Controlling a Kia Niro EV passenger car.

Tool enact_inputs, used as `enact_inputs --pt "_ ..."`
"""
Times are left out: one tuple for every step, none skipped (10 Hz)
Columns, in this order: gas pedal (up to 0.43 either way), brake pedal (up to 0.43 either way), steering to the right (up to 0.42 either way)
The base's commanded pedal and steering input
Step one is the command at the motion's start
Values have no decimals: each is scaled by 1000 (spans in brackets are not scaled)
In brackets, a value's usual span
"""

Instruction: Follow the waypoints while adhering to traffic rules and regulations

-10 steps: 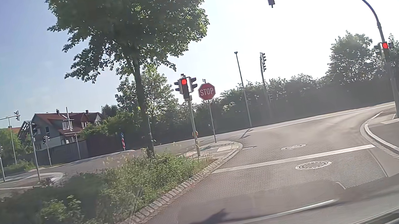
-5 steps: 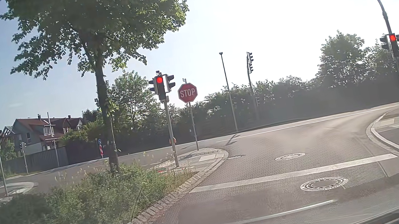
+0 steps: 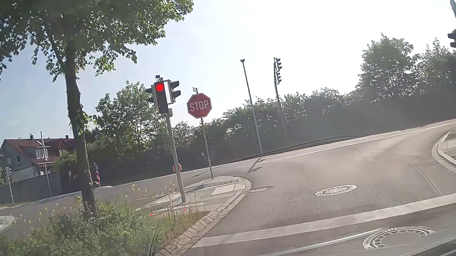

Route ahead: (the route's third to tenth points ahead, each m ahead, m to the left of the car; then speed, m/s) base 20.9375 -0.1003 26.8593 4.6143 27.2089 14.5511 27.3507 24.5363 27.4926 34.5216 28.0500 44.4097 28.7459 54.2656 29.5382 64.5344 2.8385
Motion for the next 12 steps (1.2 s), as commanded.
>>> enact_inputs --pt "0 189 65" --pt "0 201 68" --pt "0 213 75" --pt "0 226 79" --pt "0 238 86" --pt "0 238 97" --pt "0 238 104" --pt "0 244 111" --pt "0 250 116" --pt "0 250 123" --pt "0 244 133" --pt "0 244 143"
